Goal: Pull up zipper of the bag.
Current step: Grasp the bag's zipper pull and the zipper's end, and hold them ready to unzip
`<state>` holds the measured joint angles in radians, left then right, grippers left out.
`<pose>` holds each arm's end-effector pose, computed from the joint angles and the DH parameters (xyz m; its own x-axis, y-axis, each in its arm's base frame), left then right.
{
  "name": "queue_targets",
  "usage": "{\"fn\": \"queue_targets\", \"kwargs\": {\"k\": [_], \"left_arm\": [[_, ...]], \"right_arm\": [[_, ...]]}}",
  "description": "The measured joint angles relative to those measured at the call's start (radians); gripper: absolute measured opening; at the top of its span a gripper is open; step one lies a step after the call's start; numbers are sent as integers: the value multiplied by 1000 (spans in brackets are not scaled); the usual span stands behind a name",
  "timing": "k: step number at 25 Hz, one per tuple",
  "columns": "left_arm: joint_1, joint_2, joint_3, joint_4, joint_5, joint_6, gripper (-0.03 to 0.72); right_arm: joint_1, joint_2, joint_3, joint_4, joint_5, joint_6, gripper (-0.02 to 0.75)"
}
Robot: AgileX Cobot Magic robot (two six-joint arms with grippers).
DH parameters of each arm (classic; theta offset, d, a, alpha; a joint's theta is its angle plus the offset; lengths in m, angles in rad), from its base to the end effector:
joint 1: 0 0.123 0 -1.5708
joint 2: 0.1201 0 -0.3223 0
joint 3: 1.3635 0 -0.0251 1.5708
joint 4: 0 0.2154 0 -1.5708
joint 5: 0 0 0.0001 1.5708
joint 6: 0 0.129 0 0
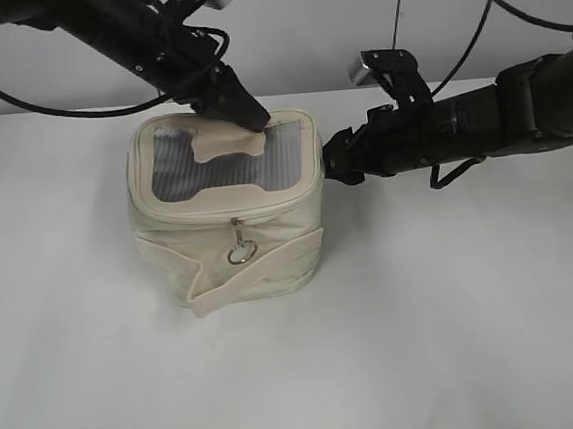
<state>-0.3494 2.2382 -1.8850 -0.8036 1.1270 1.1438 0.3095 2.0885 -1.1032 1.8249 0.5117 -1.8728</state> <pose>0.4175 -0.2414 0.2254 -0.3589 0.6670 -0.6529 0.9333 0.2653 -0.2420 0.3892 0.1887 0.1511 -0.6472 -0.2185 -0.7303 -0.6042 0.7312 0.3167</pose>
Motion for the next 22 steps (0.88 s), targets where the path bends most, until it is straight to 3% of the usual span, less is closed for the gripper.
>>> {"fn": "queue_targets", "kwargs": {"k": [4, 6, 7, 9, 16, 22], "left_arm": [[-3, 0, 0, 1, -3, 0, 53], [-4, 0, 0, 1, -3, -1, 52], [-4, 0, 0, 1, -6, -1, 52], [-6, 0, 0, 4, -9, -1, 52], [-7, 0, 0, 8, -18, -43, 50], [-13, 0, 0, 18, -29, -97, 50]], "right_arm": [[0, 16, -40, -1, -3, 9, 349], [1, 20, -50, -1, -2, 14, 234], [3, 22, -52, -1, 1, 16, 138], [7, 22, -52, -1, 6, 48, 47], [6, -60, 54, -143, -30, 217, 8], [-4, -230, 270, -142, -26, 230, 8]]}}
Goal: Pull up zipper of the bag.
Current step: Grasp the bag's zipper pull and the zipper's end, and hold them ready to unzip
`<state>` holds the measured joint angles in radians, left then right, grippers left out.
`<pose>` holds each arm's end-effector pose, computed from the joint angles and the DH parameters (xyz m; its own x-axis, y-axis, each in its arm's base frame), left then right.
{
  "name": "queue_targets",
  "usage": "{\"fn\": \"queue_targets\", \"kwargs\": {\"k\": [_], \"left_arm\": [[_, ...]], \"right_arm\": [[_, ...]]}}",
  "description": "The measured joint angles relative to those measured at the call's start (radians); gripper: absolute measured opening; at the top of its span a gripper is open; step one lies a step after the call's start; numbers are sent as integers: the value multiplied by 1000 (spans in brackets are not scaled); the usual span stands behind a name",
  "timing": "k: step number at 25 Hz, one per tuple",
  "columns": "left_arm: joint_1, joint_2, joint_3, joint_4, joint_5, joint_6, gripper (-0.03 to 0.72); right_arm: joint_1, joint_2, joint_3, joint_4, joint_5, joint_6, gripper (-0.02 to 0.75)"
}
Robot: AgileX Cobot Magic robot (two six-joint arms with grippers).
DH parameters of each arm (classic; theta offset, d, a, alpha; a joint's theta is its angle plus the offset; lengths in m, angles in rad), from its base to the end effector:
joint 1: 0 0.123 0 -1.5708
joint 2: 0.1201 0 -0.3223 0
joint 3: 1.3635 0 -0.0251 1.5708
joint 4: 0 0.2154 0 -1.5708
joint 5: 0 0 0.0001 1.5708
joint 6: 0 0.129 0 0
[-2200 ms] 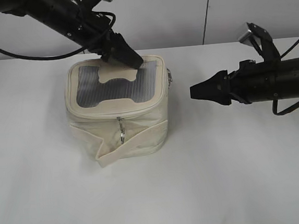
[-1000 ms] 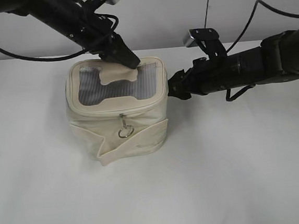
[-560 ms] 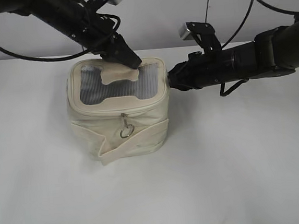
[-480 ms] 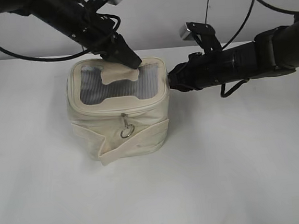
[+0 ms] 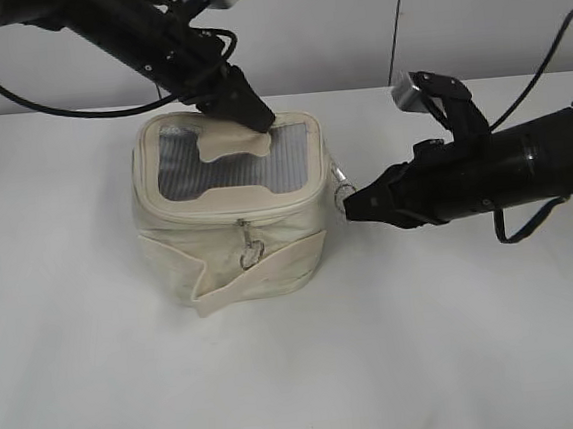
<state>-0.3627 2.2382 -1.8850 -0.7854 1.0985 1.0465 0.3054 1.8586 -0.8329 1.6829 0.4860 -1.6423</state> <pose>0.4180 -0.2456 0.2242 -0.4321 0.6465 -0.6288 0.9012 0.3345 -0.2755 0.3141 0.1619 0.1719 -0.7639 -0.1896 -0.6169 -0.5072 0.7674 0.3922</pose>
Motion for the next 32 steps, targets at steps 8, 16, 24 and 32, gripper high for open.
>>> {"fn": "queue_targets", "kwargs": {"k": [8, 16, 24, 32], "left_arm": [[-6, 0, 0, 9, -35, -123, 50], [-13, -1, 1, 25, -60, -245, 50], [-14, -5, 1, 40, -63, -306, 61], [-15, -44, 1, 50, -128, -408, 264]], "right_arm": [[31, -140, 154, -9, 78, 10, 8], [297, -126, 118, 164, 23, 13, 8], [417, -21, -27, 174, -77, 112, 18], [347, -102, -25, -350, 0, 640, 464]]}}
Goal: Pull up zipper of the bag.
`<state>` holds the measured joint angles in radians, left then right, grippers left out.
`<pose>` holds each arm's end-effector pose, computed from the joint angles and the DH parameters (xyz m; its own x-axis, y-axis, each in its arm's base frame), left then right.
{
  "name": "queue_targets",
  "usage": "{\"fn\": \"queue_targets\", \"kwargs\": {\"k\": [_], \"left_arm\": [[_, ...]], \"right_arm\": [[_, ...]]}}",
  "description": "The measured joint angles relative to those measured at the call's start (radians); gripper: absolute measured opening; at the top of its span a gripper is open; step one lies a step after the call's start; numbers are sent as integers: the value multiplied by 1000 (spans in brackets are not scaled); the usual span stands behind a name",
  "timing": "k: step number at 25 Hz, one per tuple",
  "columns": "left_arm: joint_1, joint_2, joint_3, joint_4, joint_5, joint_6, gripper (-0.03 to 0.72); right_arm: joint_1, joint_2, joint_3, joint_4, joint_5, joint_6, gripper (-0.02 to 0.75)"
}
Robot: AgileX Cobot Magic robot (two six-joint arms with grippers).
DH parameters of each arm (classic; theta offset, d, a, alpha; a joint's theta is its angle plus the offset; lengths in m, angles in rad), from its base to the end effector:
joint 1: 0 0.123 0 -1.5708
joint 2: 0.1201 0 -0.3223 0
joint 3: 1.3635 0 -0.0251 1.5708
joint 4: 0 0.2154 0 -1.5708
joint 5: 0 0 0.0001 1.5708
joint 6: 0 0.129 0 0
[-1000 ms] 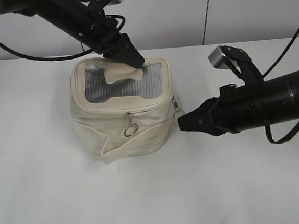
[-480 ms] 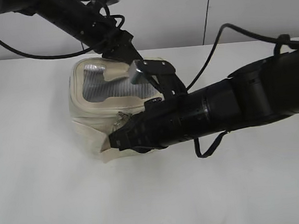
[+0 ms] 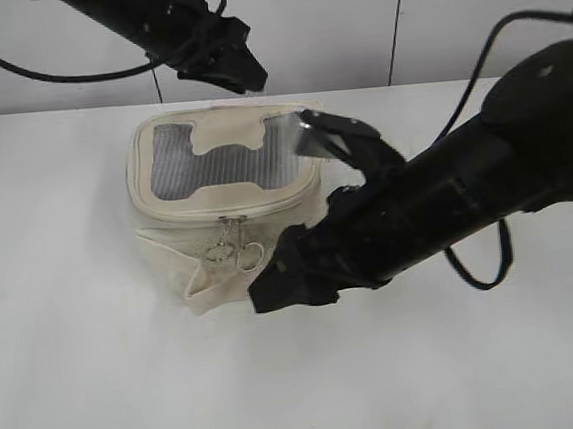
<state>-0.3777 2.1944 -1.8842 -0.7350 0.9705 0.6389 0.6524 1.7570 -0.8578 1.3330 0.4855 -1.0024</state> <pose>0.4266 -0.2461 0.2439 -0.7008 0.4268 -0.5715 0.6897 0.6100 -0.3901 0.2281 0.2480 0.1987 -0.8347 -0.3053 -0.4584 -0.5314 0.6652 0.5245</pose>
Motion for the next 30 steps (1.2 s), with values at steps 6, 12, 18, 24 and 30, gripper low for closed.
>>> {"fn": "queue_targets", "kwargs": {"k": [6, 12, 18, 24, 30], "left_arm": [[0, -177, 66, 132, -5, -113, 232], [-1, -538, 446, 212, -105, -193, 231], [-1, -1116, 890, 355, -169, -365, 249], [-2, -1747, 1109, 465, 7, -474, 447], [17, -2151, 1202, 635, 198, -550, 517]], "right_arm": [[-27, -252, 51, -439, 30, 489, 482], [-27, -560, 75, -979, 252, 933, 483], [-27, -915, 82, -1250, 551, 1070, 542], [-27, -1319, 205, -1333, 649, 1072, 619], [-27, -1658, 322, -1373, 648, 1069, 622]]}}
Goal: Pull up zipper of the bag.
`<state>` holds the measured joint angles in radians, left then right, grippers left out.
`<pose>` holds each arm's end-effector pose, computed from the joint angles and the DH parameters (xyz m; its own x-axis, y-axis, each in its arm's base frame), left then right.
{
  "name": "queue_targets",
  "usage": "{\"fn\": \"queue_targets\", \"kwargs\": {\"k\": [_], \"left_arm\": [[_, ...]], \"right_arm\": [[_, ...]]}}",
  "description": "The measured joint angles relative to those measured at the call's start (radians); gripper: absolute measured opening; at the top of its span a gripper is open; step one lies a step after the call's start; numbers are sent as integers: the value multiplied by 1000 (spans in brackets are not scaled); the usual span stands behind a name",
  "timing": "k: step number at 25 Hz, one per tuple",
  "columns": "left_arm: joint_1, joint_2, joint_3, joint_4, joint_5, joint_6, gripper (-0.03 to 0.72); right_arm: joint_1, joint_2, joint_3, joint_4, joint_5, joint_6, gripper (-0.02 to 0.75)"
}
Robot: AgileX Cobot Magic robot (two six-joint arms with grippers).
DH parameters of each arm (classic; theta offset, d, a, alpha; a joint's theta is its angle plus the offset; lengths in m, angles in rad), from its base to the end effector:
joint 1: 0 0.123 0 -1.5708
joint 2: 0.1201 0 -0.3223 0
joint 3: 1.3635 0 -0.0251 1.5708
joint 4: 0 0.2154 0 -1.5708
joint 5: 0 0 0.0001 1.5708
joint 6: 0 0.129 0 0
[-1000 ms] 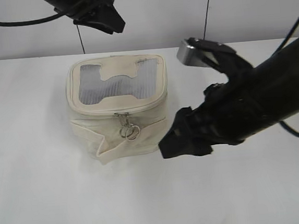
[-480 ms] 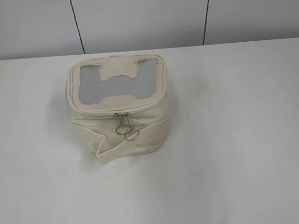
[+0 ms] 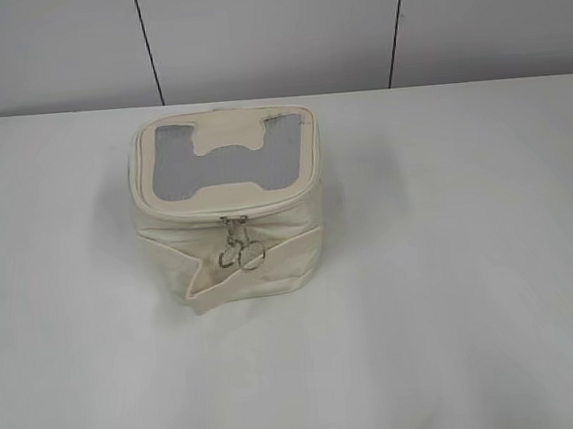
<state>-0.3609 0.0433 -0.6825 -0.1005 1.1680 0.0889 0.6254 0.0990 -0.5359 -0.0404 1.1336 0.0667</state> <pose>-0.0580 0.0091 0.2825 -0.3766 0.1947 -0.9057 0.4489 0.8936 0.0054 -0.0256 -0.0243 0.2487 -0.4911 -0.2935 -0.8201 -0.5370 0.8433 0.0197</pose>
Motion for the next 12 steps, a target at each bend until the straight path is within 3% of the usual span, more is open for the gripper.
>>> {"fn": "queue_targets", "kwargs": {"k": [5, 12], "left_arm": [[35, -38, 97, 25, 22, -3, 521], [56, -31, 144, 28, -105, -6, 519]], "right_arm": [[0, -106, 27, -5, -61, 0, 622], [0, -107, 38, -5, -83, 0, 597]]}}
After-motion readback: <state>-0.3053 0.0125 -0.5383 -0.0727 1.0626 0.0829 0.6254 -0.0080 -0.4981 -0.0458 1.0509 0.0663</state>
